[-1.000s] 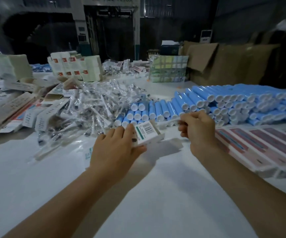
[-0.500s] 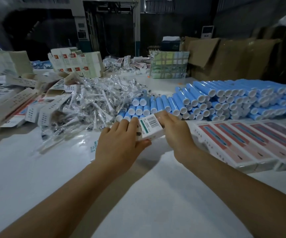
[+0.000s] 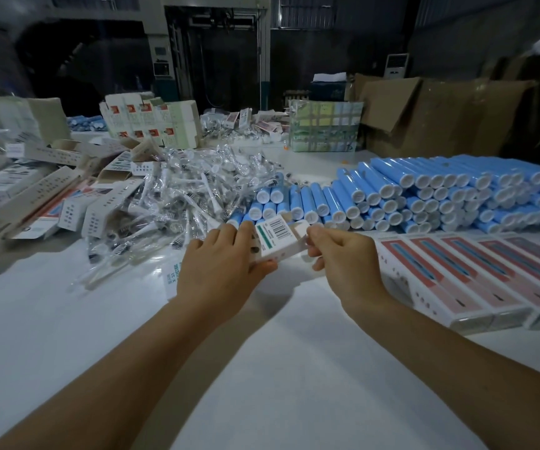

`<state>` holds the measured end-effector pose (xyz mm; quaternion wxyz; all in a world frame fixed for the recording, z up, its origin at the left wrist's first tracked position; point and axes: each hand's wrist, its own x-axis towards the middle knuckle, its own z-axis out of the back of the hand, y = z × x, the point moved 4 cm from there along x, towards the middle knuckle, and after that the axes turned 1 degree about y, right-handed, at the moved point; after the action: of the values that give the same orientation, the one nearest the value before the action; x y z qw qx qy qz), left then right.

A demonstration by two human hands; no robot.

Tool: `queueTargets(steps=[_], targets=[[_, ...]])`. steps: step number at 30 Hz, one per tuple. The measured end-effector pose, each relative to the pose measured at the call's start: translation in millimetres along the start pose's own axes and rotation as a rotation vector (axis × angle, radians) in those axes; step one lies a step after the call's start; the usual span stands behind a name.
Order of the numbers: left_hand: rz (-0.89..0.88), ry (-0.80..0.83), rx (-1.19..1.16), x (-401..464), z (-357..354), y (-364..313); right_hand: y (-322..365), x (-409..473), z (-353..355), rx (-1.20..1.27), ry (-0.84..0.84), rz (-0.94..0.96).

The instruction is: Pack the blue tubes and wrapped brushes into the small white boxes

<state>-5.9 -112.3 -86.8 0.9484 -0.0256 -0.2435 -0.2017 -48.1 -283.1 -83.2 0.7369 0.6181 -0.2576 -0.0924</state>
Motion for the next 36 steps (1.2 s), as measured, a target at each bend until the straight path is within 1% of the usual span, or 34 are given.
queueTargets(steps=[6, 11, 15, 19, 24, 27, 31, 34, 36], targets=[[-0.028, -0.025, 0.032, -3, 0, -7, -2, -8, -9, 0.000, 0.103, 0.021], [-0.045, -0.038, 0.050, -6, 2, -10, -6, -7, -10, -0.055, 0.126, 0.045], [-0.080, -0.038, 0.067, -10, 5, -15, -5, -1, -9, -0.174, 0.186, 0.032], [-0.104, -0.023, 0.070, -12, 6, -20, -6, 0, -9, -0.102, 0.240, -0.049], [-0.071, 0.004, 0.040, -13, 11, -21, -7, -3, -7, -0.058, 0.194, -0.053], [-0.091, 0.014, 0.062, -14, 10, -23, -8, -4, -11, -0.044, 0.233, -0.089], [-0.126, -0.050, 0.103, -16, 10, -25, -9, -4, -13, -0.018, 0.269, -0.154], [-0.110, -0.021, 0.093, -16, 9, -26, -7, -4, -14, -0.071, 0.295, -0.128], [-0.075, -0.004, 0.056, -15, 8, -24, -4, 0, -11, -0.230, 0.235, -0.013]])
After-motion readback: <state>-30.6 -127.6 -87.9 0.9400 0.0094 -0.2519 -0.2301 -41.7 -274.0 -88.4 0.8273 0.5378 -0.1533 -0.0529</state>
